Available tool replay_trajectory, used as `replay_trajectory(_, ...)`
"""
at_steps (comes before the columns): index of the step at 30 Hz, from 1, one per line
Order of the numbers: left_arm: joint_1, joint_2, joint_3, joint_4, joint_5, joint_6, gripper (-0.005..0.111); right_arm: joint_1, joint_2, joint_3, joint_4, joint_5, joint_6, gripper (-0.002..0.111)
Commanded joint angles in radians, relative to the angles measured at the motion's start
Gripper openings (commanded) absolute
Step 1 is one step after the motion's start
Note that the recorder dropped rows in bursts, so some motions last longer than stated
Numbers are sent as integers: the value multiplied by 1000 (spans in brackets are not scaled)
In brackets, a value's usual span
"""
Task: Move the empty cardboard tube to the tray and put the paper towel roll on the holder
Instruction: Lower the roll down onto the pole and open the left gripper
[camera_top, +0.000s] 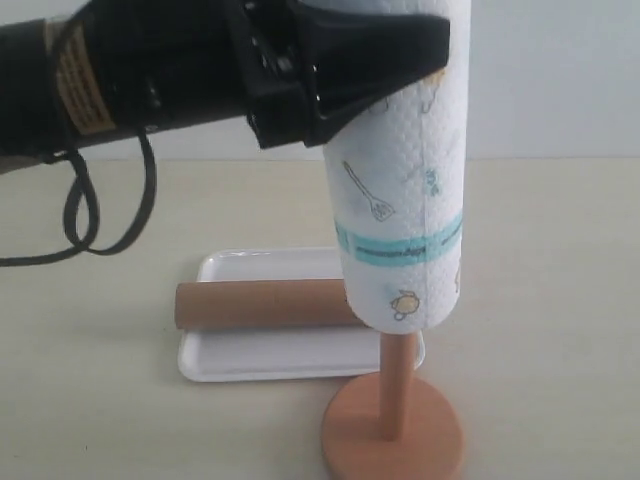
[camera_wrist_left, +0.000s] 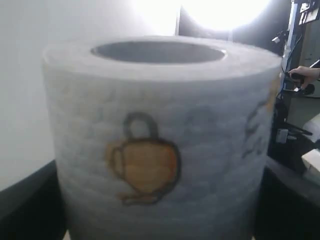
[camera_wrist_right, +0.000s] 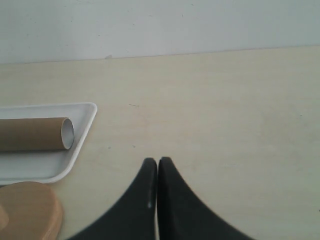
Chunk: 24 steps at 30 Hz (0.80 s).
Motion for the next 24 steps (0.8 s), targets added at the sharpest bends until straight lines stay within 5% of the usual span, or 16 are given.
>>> replay_trajectory(1,-3,66,-4,42,-26,15,4,-5,-5,0,-4,-1,-7,0)
replay_trajectory(6,-3,130,-4,154,-41,15,4,-5,-5,0,-4,-1,-7,0)
replay_trajectory(15,-3,225,48,141,-77,110,7,-5,-5,0,-4,-1,-7,0)
replay_trajectory(24,-3,269,71,126,-182,172,64,-5,-5,0,-4,-1,-7,0)
